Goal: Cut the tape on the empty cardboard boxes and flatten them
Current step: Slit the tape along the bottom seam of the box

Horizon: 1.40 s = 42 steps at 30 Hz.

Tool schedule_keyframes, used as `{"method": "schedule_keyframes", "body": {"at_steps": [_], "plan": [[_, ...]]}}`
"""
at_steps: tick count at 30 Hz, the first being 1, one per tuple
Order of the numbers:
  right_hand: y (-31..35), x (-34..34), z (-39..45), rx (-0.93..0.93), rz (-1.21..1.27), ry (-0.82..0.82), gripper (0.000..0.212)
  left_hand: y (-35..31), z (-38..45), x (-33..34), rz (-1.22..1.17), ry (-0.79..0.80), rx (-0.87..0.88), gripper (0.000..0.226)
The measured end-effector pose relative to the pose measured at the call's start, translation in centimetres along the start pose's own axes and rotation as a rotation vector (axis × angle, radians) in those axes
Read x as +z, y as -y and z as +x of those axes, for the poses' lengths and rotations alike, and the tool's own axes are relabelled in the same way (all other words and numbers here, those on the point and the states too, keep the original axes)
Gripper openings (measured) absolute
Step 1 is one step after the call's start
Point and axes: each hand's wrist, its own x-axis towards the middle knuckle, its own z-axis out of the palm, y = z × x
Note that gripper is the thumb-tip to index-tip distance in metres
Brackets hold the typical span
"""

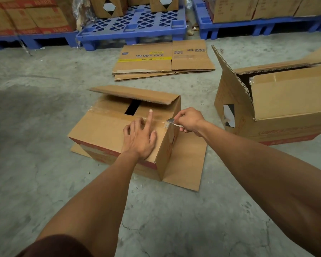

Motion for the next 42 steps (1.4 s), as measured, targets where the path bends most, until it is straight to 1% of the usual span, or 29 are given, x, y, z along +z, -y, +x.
{"method": "schedule_keyframes", "body": {"at_steps": [2,4,7,8,10,12,14,16,18,26,29,32,33,35,38,40,42], "plan": [[-0.1,0.0,0.1,0.01,0.059,-0.042,0.011,0.0,0.0,0.0,0.016,0.004,0.003,0.064],[0.2,0.0,0.1,0.003,0.121,-0.039,0.013,0.1,0.0,0.0,0.045,-0.008,0.01,0.06],[0.7,-0.2,0.4,-0.036,0.13,-0.082,0.017,0.0,0.4,-0.2,0.024,-0.017,0.067,0.059],[0.7,-0.3,0.5,-0.044,0.117,-0.117,0.018,-0.1,0.7,-0.2,0.004,0.01,0.08,0.06],[0.4,-0.4,0.6,-0.048,0.073,-0.153,0.015,-0.1,1.8,-0.8,-0.026,0.12,0.074,0.059],[-0.1,-0.2,0.5,-0.054,0.01,-0.123,0.019,-0.3,3.2,-2.1,-0.01,0.217,0.062,0.059],[-0.7,-0.2,0.3,-0.071,-0.041,-0.073,0.022,-0.8,4.6,-3.8,0.052,0.274,0.068,0.058],[-1.1,-0.4,0.3,-0.102,-0.007,-0.047,0.017,-1.3,5.7,-5.3,0.081,0.313,0.053,0.055],[-1.2,-0.7,0.2,-0.122,0.045,-0.031,0.013,-1.7,6.4,-6.2,0.051,0.329,0.029,0.052],[-0.8,-2.5,-0.2,-0.148,0.054,0.089,0.012,-2.3,6.4,-6.6,-0.184,0.28,-0.104,0.036],[-0.6,-2.2,-0.1,-0.176,0.043,0.055,0.012,-2.3,6.3,-6.7,-0.227,0.234,-0.135,0.034],[0.0,-1.7,-0.1,-0.219,-0.027,0.014,0.01,-2.4,6.2,-6.9,-0.289,0.183,-0.195,0.031],[0.2,-1.8,-0.1,-0.216,-0.045,0.041,0.011,-2.3,6.0,-6.8,-0.315,0.181,-0.229,0.029],[0.8,-2.4,-0.2,-0.201,-0.109,0.148,0.012,-2.6,5.6,-6.5,-0.357,0.189,-0.289,0.029],[0.8,-2.7,-0.8,-0.206,-0.285,0.26,0.013,-2.8,5.7,-7.5,-0.436,0.158,-0.285,0.03],[0.0,-2.3,-0.7,-0.185,-0.257,0.22,0.013,-2.5,6.3,-8.9,-0.467,0.106,-0.252,0.032],[-0.7,-2.1,-0.5,-0.169,-0.184,0.117,0.014,-2.6,6.8,-9.9,-0.476,0.021,-0.225,0.033]]}}
